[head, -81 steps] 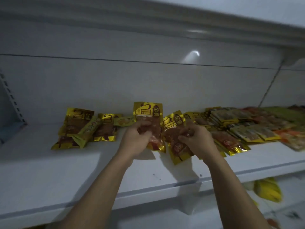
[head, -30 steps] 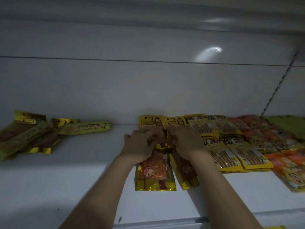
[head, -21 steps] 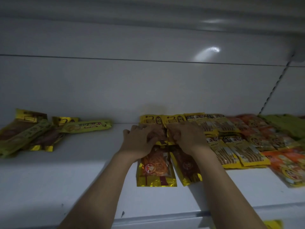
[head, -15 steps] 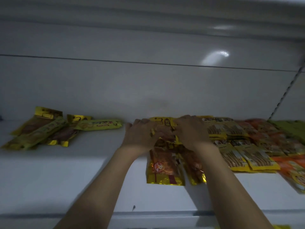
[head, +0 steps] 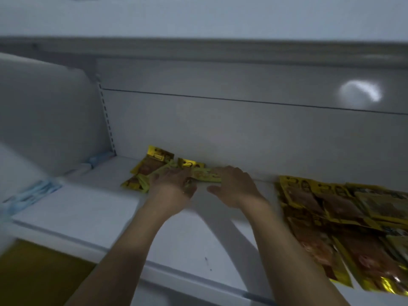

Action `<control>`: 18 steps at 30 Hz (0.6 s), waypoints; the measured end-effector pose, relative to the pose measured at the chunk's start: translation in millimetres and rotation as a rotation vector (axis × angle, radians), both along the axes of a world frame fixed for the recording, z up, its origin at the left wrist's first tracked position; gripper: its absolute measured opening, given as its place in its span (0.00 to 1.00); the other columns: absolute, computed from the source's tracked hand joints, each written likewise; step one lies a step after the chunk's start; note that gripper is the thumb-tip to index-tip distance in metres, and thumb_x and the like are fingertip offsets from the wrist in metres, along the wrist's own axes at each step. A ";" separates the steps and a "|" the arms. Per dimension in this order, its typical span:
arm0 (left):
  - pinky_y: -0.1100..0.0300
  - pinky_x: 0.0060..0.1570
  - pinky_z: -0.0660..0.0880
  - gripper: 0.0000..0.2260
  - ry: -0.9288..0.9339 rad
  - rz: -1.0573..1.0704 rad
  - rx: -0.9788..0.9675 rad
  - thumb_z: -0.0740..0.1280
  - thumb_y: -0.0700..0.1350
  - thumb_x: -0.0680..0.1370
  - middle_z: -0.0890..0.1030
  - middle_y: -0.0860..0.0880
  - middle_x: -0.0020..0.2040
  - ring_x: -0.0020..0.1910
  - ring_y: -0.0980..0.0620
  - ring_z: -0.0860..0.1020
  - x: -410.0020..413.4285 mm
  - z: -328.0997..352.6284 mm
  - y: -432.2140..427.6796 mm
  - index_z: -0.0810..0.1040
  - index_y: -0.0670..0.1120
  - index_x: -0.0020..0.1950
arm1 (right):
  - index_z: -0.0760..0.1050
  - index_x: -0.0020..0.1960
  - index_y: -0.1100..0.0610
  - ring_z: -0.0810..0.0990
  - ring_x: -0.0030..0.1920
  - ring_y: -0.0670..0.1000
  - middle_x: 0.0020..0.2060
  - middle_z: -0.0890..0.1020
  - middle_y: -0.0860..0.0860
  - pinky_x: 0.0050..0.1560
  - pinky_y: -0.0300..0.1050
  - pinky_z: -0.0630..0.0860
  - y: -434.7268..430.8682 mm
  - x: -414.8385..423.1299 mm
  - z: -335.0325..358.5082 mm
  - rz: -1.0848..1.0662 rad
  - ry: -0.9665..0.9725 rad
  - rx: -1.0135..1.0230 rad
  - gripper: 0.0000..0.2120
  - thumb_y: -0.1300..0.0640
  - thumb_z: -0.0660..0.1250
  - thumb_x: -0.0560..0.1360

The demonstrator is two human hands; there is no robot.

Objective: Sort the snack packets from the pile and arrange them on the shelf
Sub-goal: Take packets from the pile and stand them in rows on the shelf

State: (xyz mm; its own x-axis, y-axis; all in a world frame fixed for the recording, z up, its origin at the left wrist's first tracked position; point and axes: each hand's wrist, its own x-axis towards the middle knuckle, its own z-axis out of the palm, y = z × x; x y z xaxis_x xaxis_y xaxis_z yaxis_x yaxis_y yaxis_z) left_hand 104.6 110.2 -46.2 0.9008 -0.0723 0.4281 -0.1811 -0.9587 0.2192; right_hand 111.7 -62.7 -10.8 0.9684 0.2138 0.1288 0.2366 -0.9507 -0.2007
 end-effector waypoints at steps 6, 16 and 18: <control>0.48 0.48 0.69 0.26 -0.021 0.098 0.016 0.50 0.58 0.72 0.83 0.46 0.51 0.48 0.40 0.79 8.4 -4.3 79.0 0.82 0.51 0.58 | 0.78 0.62 0.42 0.78 0.61 0.56 0.59 0.81 0.50 0.50 0.44 0.72 68.9 23.0 -9.9 0.073 0.099 0.096 0.15 0.46 0.66 0.75; 0.49 0.54 0.66 0.20 0.082 0.129 -0.027 0.52 0.45 0.80 0.77 0.44 0.60 0.58 0.41 0.74 56.8 -17.7 137.0 0.73 0.54 0.69 | 0.78 0.63 0.50 0.77 0.64 0.57 0.62 0.79 0.53 0.57 0.47 0.73 124.6 57.5 -33.0 -0.229 0.169 0.073 0.20 0.40 0.60 0.79; 0.49 0.61 0.64 0.18 0.163 0.122 -0.072 0.54 0.44 0.82 0.73 0.47 0.67 0.65 0.43 0.70 68.3 -10.6 139.8 0.70 0.56 0.71 | 0.78 0.63 0.51 0.76 0.65 0.57 0.63 0.79 0.53 0.58 0.47 0.73 131.0 60.8 -36.8 -0.276 0.170 0.093 0.21 0.40 0.60 0.80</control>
